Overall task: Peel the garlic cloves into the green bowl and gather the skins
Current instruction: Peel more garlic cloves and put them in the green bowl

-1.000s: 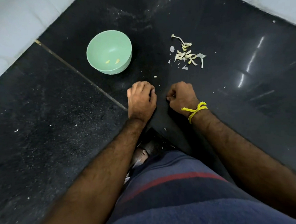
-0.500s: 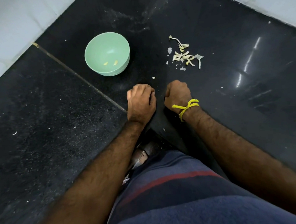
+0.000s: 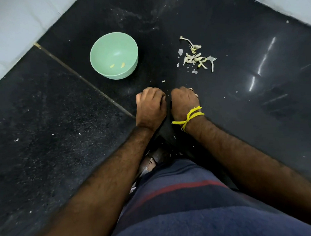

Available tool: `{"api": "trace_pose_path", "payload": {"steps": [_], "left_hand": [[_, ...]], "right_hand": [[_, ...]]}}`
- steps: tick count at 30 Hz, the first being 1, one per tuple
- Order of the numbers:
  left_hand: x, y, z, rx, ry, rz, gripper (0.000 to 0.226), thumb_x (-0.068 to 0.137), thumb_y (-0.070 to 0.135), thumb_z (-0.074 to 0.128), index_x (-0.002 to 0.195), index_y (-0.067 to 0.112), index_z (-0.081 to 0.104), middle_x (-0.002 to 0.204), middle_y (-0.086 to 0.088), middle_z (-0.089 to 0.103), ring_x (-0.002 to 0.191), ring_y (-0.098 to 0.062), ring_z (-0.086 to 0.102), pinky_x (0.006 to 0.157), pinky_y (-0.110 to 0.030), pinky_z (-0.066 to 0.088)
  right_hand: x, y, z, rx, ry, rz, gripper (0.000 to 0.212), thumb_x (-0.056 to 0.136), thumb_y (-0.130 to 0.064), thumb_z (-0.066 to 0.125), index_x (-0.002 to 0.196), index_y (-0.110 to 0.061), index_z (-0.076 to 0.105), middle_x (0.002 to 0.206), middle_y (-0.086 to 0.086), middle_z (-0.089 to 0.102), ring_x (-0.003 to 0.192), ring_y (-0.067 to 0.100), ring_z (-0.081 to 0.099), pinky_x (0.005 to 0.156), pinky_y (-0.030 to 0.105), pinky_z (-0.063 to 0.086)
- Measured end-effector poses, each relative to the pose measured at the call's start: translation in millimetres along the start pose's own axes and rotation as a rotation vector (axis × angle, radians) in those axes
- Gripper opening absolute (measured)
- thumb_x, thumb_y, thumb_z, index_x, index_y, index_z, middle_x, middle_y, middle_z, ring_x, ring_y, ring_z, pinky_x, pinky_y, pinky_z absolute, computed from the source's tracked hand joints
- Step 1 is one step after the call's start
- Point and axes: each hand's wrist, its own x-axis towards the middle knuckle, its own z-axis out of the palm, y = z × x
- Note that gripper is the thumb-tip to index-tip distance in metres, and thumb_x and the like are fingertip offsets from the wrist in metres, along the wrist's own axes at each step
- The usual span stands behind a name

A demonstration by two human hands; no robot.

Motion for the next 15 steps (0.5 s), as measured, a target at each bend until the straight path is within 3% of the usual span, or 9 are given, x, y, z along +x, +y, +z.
{"api": "trace_pose_path", "payload": {"steps": [3, 6, 10, 12, 15], "left_hand": [[0.5, 0.9, 0.4, 0.01, -0.011, 0.007, 0.01, 0.091, 0.022, 0.063, 0.093, 0.013, 0.068, 0.101, -0.002, 0.068, 0.105, -0.024, 0.057, 0.088, -0.04, 0.034], [-2.2, 2.4, -3.2, -0.013, 0.028, 0.056, 0.014, 0.093, 0.022, 0.061, 0.097, 0.014, 0.071, 0.104, 0.0, 0.07, 0.106, -0.023, 0.059, 0.09, -0.04, 0.036], [-8.9, 6.5, -7.2, -0.106, -0.019, 0.108, 0.025, 0.092, 0.02, 0.068, 0.115, 0.013, 0.073, 0.11, -0.001, 0.071, 0.106, -0.021, 0.059, 0.091, -0.036, 0.041], [-12.4, 13.6, -10.3, -0.267, -0.07, 0.08, 0.028, 0.09, 0.015, 0.073, 0.117, 0.008, 0.073, 0.108, -0.005, 0.074, 0.1, -0.017, 0.062, 0.095, -0.029, 0.044], [-14.5, 24.0, -18.7, -0.422, -0.071, -0.075, 0.02, 0.086, 0.012, 0.077, 0.106, 0.01, 0.078, 0.097, -0.002, 0.077, 0.084, -0.003, 0.062, 0.086, -0.018, 0.049]], "right_hand": [[-6.3, -4.0, 0.3, -0.078, 0.022, -0.038, 0.027, 0.1, -0.013, 0.039, 0.115, -0.005, 0.06, 0.121, 0.016, 0.056, 0.115, 0.036, 0.054, 0.089, 0.044, 0.045], [-2.5, 8.6, -0.8, 0.014, 0.011, -0.075, 0.02, 0.093, -0.01, 0.052, 0.106, -0.004, 0.064, 0.113, 0.017, 0.061, 0.109, 0.037, 0.058, 0.088, 0.042, 0.048], [6.9, 43.0, -2.8, 0.661, -0.029, 0.125, 0.01, 0.082, -0.005, 0.069, 0.075, -0.012, 0.073, 0.076, 0.008, 0.07, 0.072, 0.021, 0.065, 0.071, 0.028, 0.055], [1.3, 52.2, -5.4, 1.062, -0.136, 0.222, 0.007, 0.085, 0.002, 0.07, 0.08, -0.003, 0.072, 0.077, 0.015, 0.067, 0.069, 0.021, 0.063, 0.066, 0.028, 0.057], [-9.2, 56.2, -8.0, 1.297, -0.231, 0.237, 0.009, 0.085, 0.008, 0.069, 0.094, 0.006, 0.068, 0.079, 0.019, 0.066, 0.062, 0.019, 0.064, 0.062, 0.028, 0.06]]}}
